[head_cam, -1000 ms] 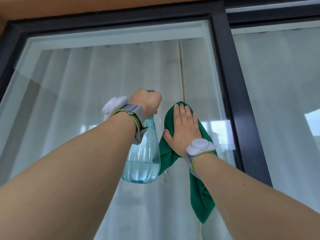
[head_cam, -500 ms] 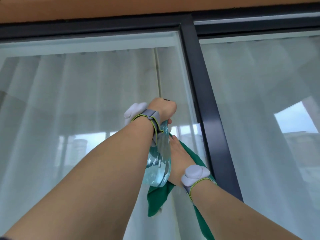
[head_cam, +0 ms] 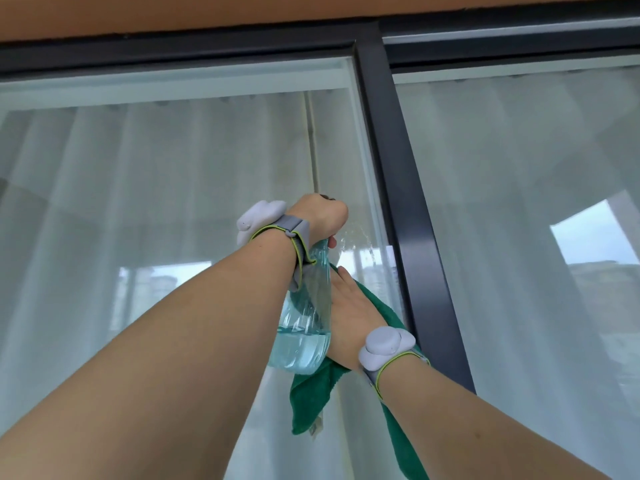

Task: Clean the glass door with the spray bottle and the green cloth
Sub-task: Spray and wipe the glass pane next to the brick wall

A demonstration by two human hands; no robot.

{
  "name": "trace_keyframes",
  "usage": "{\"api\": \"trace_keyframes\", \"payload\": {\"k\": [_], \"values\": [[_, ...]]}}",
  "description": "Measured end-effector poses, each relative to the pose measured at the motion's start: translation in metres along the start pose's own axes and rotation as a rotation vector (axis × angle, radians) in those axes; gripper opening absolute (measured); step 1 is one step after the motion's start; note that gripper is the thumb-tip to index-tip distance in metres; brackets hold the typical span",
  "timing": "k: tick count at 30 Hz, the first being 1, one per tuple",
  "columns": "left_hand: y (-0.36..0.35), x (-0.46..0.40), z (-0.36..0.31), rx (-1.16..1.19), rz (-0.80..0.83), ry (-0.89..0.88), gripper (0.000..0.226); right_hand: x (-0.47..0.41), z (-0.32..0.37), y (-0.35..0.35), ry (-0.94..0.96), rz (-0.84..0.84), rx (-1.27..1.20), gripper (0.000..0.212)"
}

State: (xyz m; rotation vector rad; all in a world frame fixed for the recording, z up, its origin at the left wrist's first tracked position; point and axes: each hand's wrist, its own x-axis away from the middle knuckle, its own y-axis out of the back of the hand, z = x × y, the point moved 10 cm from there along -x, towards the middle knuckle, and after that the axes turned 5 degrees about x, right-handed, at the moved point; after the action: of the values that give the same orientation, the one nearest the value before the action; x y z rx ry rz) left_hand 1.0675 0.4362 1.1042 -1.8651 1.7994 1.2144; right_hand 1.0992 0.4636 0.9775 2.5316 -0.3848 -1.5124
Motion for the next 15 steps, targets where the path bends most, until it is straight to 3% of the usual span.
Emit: {"api": "trace_keyframes", "payload": {"k": [7, 15], "values": [[0.084, 0.015, 0.012, 0.074, -0.286, -0.029, 0.015, -0.038, -0.026, 0.053, -0.078, -0.144, -0.097, 0.073], [0.110, 0.024, 0.017, 0.048, -0.320, -0.025, 0.021, -0.058, -0.089, 0.062, -0.262, -0.108, -0.100, 0.072]]}}
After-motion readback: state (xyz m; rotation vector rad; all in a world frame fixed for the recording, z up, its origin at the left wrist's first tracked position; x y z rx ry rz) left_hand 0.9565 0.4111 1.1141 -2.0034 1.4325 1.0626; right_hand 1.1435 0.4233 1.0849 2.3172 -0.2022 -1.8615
